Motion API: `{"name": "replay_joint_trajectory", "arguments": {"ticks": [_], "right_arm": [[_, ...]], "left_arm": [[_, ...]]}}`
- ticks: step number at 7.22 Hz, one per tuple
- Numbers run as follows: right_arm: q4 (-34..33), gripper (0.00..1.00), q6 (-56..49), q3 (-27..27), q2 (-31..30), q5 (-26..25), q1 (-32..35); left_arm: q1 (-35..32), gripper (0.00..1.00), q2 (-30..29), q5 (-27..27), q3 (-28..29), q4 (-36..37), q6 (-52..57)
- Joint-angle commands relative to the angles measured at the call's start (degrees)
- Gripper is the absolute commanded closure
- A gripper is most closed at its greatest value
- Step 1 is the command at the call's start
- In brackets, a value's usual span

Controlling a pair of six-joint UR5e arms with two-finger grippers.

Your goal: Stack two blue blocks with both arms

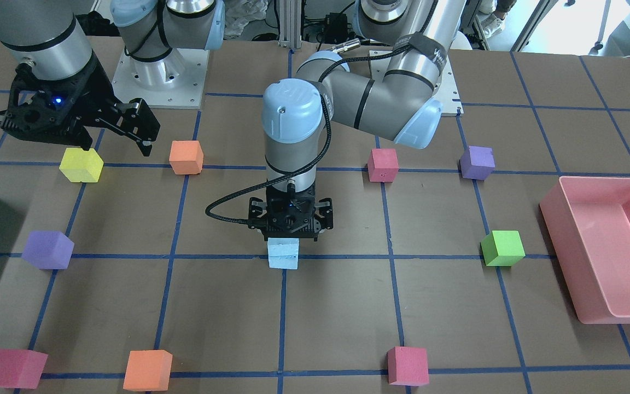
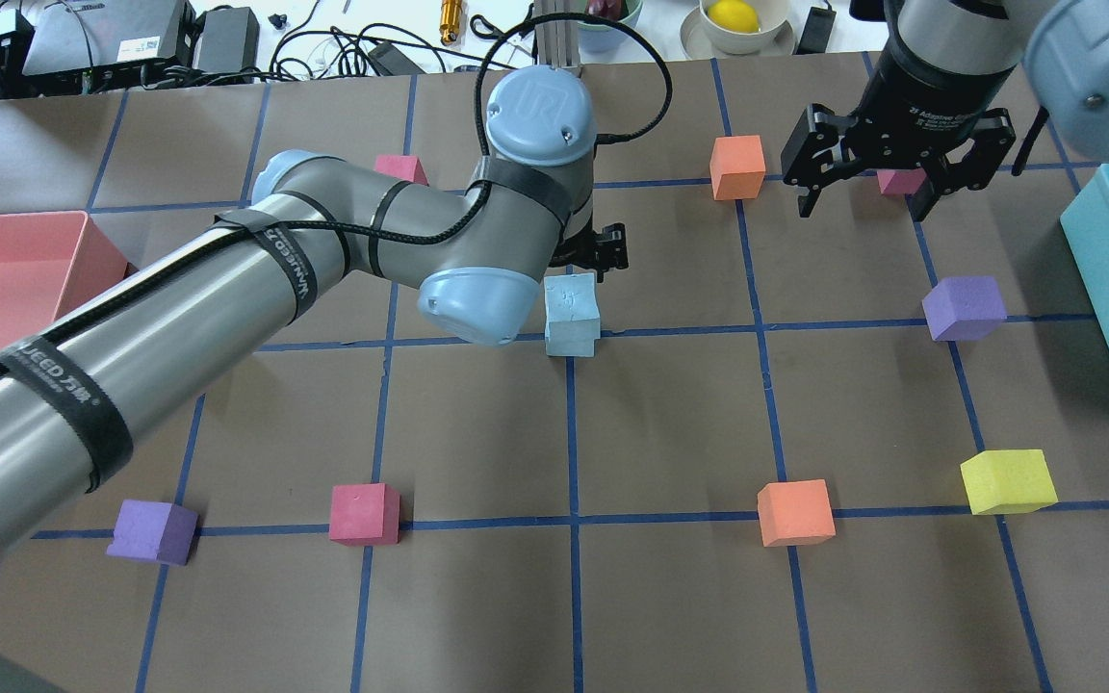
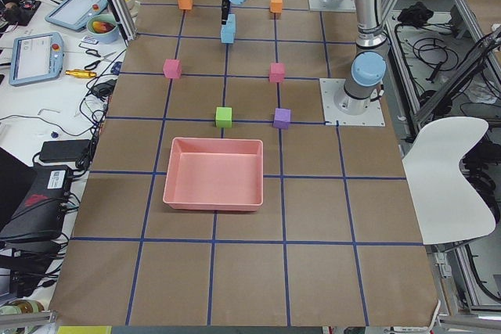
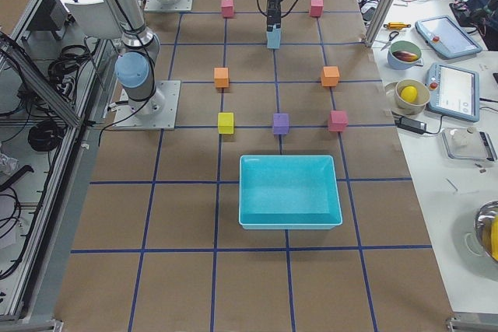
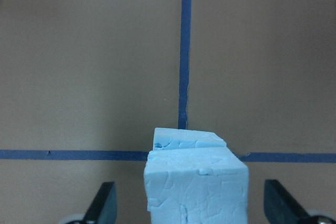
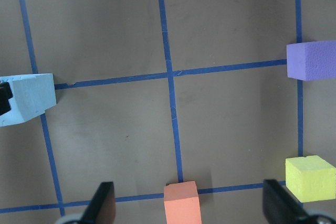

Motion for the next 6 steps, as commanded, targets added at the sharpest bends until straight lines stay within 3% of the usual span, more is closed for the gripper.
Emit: {"name": "replay_joint_trajectory", "arguments": {"ticks": [1, 3, 5, 6], "right_arm": [[0.56, 0.0, -0.22, 0.16, -0.09, 0.28, 0.0], [0.48, 0.0, -0.31, 0.16, -0.09, 0.29, -0.18], [0.48, 0.0, -0.22, 0.16, -0.18, 0.64, 0.0], [0.48, 0.0, -0.22, 0.16, -0.18, 0.12, 0.0]], "left_arm": [[5.99, 0.0, 6.64, -0.43, 0.07, -7.16, 7.49], [14.76, 0.0, 13.15, -1.03, 0.33, -14.65, 17.17], [21.37, 0.0, 18.7, -3.68, 0.07, -22.55, 19.67], [22.18, 0.0, 20.46, -4.29, 0.68, -23.03, 19.67]]}}
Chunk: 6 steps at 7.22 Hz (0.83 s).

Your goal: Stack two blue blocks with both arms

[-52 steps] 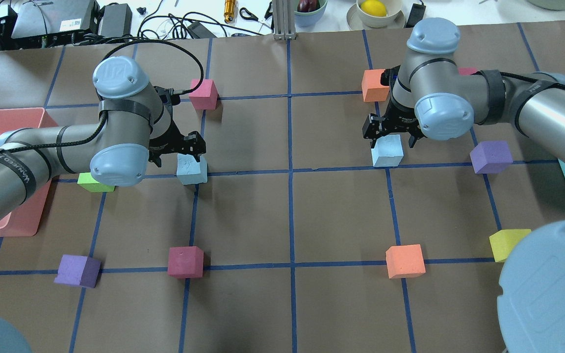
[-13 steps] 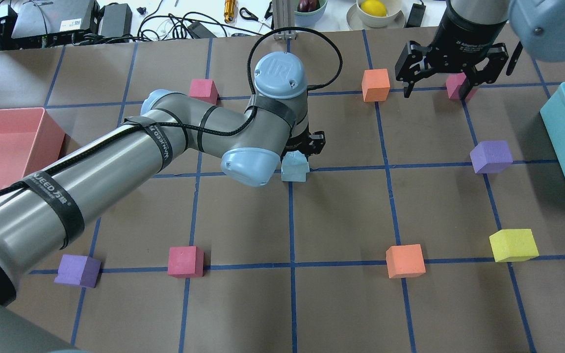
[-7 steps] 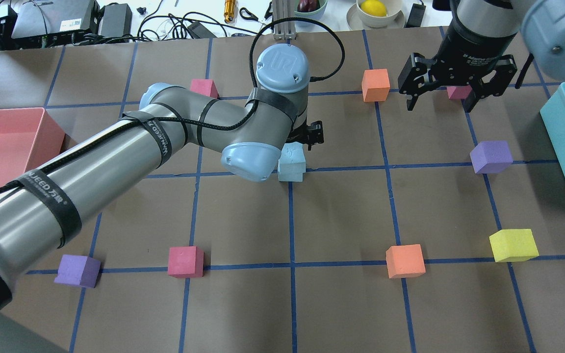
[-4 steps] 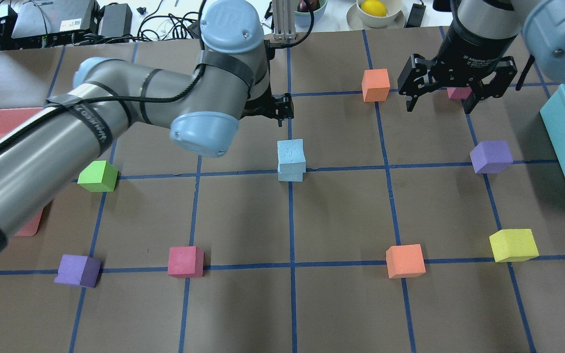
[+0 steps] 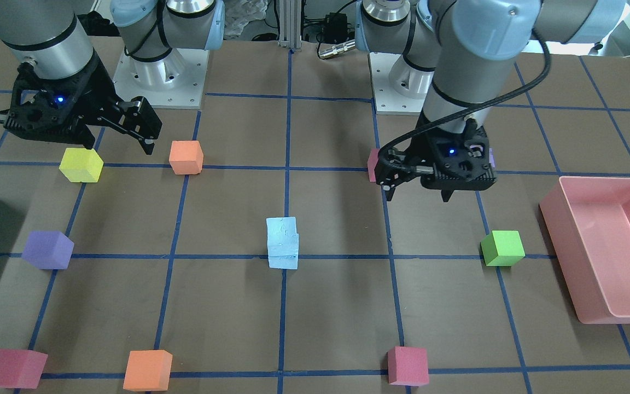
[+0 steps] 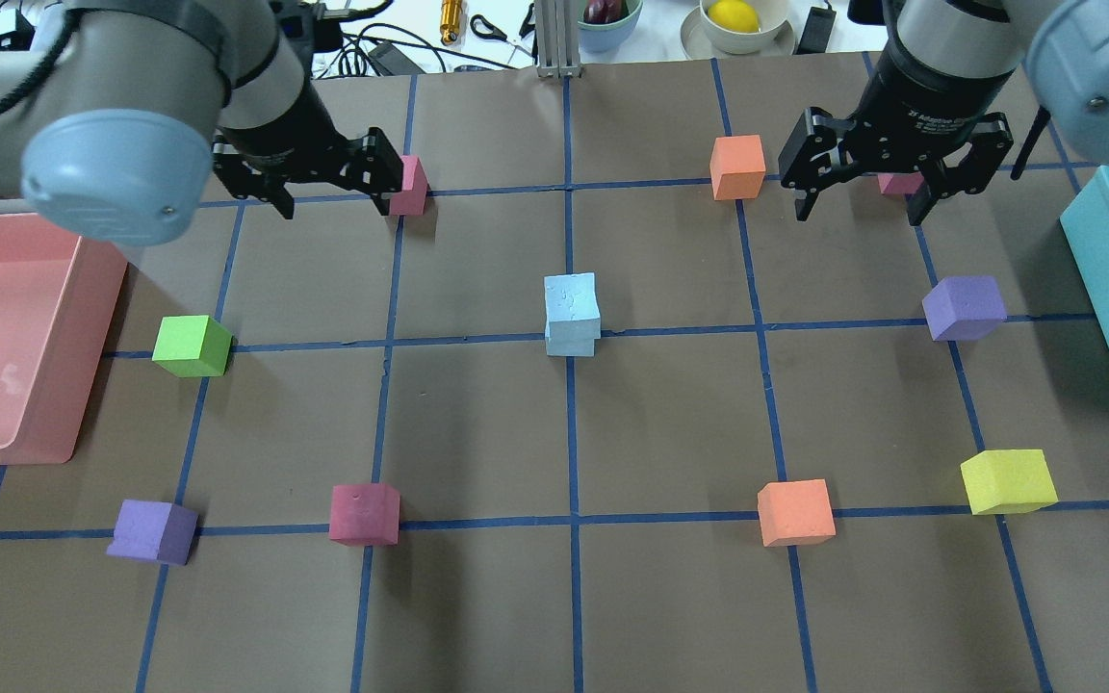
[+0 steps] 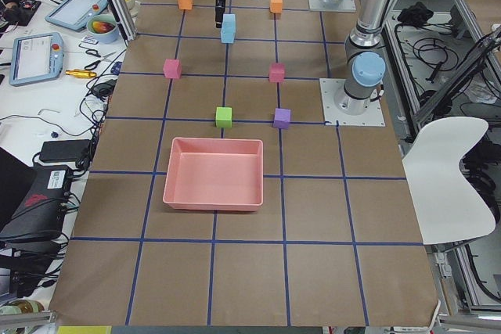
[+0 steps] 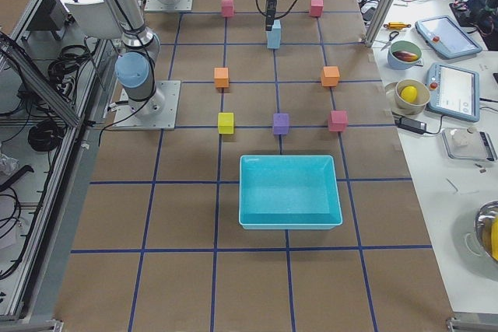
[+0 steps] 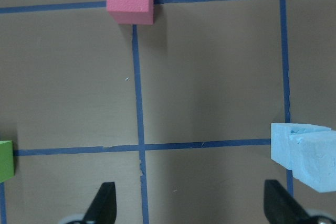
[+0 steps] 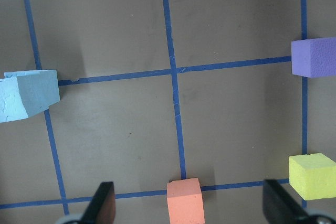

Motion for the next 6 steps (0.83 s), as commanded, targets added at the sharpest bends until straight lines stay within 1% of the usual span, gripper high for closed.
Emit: {"name": "replay_joint_trajectory", "arguments": {"ticks": [1, 3, 4, 5, 6], "right_arm": [[0.02, 0.0, 0.01, 0.0, -0.03, -0.51, 0.1], [-0.07, 0.0, -0.08, 0.0, -0.03, 0.19, 0.01], [-0.15, 0.0, -0.08, 0.0, 0.06, 0.19, 0.01], [-0.24, 0.0, -0.17, 0.0, 0.06, 0.19, 0.01], [-0.24, 0.0, -0.26, 0.0, 0.06, 0.19, 0.01]], "left_arm": [[1.75, 0.0, 3.04, -2.47, 1.56, -4.98, 0.02], [1.39, 0.0, 1.73, -2.4, 4.46, -8.95, -2.16], [0.43, 0.0, 1.55, -1.53, 4.12, -9.31, -2.35], [0.08, 0.0, 1.81, 1.35, 3.94, -9.23, -2.27], [0.07, 0.0, 1.98, 1.47, 4.03, -9.22, -1.92]]}}
